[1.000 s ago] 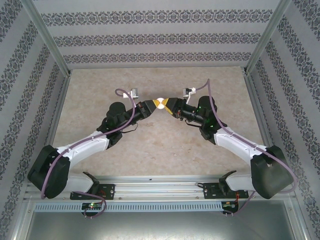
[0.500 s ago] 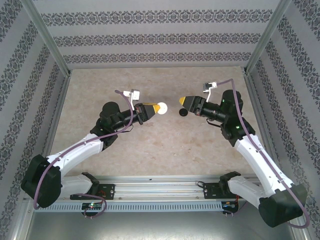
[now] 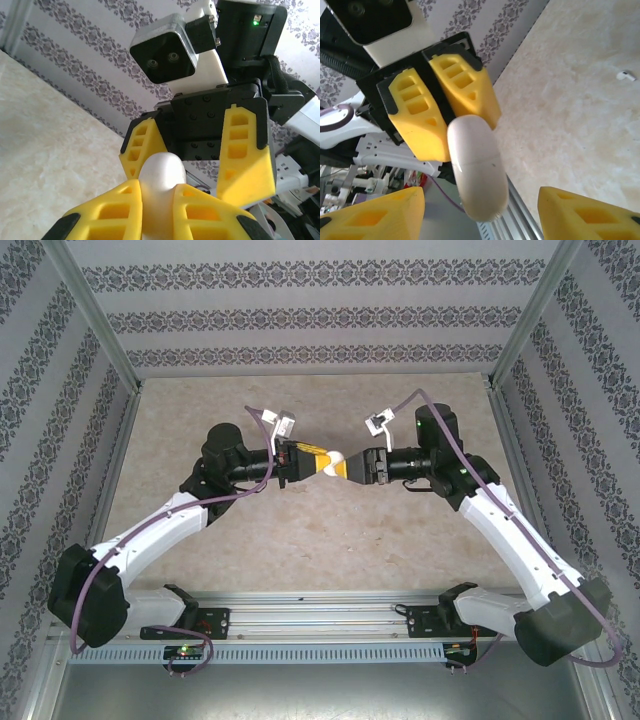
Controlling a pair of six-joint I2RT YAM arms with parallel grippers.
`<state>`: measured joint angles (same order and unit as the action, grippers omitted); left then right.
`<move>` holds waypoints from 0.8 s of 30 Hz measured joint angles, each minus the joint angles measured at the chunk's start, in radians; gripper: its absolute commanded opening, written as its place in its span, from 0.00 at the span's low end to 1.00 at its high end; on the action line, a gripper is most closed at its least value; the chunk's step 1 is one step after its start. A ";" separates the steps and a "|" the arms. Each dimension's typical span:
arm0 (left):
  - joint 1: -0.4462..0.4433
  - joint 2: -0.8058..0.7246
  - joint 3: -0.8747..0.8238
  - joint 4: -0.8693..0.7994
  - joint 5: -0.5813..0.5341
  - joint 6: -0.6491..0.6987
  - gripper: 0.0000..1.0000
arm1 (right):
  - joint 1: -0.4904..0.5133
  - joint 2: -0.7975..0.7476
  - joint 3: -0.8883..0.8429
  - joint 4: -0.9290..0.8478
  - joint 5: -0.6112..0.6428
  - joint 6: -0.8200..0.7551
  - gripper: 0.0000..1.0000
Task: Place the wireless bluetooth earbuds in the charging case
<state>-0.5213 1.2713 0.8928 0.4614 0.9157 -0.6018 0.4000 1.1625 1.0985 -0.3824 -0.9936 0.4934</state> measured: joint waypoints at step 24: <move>0.079 -0.016 0.031 -0.068 0.077 -0.032 0.45 | 0.024 0.006 -0.056 0.145 0.024 0.073 0.08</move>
<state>-0.4419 1.2549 0.9234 0.3931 0.9932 -0.6338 0.4236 1.1683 1.0424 -0.2371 -0.9691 0.5663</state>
